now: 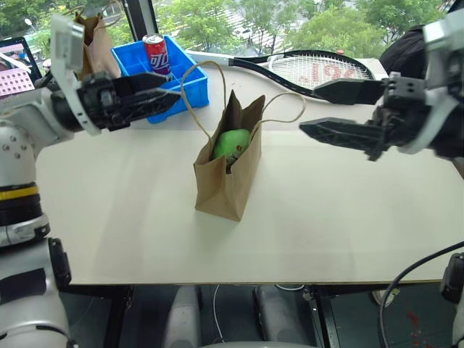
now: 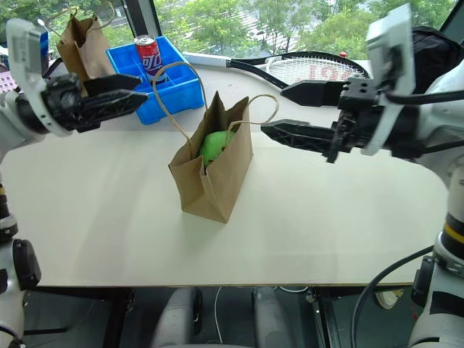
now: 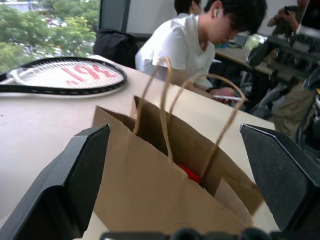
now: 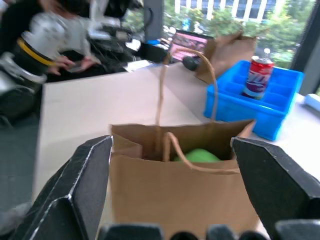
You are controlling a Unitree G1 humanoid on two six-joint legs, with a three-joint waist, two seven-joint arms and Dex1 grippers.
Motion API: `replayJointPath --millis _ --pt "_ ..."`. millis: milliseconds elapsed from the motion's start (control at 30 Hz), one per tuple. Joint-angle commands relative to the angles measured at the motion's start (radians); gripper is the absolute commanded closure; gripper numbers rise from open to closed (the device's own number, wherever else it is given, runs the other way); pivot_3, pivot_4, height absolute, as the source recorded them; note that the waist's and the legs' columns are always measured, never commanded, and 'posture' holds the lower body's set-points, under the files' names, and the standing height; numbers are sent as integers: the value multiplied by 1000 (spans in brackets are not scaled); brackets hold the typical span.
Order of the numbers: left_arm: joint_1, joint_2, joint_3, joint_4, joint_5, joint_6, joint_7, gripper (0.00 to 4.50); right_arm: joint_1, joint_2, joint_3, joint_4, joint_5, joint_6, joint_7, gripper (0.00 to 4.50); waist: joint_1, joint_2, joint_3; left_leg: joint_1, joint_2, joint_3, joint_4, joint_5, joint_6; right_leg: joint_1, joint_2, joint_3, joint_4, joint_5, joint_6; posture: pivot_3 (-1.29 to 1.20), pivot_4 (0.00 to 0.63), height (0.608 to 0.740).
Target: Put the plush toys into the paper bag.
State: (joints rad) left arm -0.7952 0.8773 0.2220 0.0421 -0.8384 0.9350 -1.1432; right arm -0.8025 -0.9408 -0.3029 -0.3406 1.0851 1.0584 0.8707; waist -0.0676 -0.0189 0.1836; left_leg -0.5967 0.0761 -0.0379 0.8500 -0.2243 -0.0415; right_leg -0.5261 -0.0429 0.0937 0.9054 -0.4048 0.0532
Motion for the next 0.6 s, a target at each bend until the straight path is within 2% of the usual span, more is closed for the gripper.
replayJointPath --millis 33,133,167,333,400,600 --pt "108 72 14 -120 -30 -24 -131 0 45 -63 -63 -16 66 51 10 781 1 0 0 0 0 0 0 0 0 0 0 0 0 0 0 0 150 656" --pt "197 88 -34 -196 23 -53 -121 0 145 -49 2 -63 -10 18 -32 1625 1 0 0 0 0 0 0 0 0 0 0 0 -1 0 -1 0 150 656" --pt "207 79 -47 -208 41 -66 -100 0 168 -33 32 -77 -46 -6 -53 2088 2 0 0 0 1 0 0 0 0 1 0 0 -2 0 -1 0 150 656" --pt "224 -8 -75 -277 38 -34 34 0 245 77 272 -104 -353 -196 -168 3623 7 -1 1 1 1 2 1 2 2 0 0 1 -1 0 0 0 150 656" --pt "236 -42 -78 -307 32 -16 92 0 254 141 325 -98 -418 -248 -206 4439 6 -1 1 0 1 2 0 2 2 0 0 1 -2 1 1 0 150 656" --pt "235 -140 -58 -373 -47 93 261 0 256 301 404 -100 -515 -323 -266 4439 6 -1 1 -1 1 2 0 2 2 0 0 1 -1 1 1 0 150 656"
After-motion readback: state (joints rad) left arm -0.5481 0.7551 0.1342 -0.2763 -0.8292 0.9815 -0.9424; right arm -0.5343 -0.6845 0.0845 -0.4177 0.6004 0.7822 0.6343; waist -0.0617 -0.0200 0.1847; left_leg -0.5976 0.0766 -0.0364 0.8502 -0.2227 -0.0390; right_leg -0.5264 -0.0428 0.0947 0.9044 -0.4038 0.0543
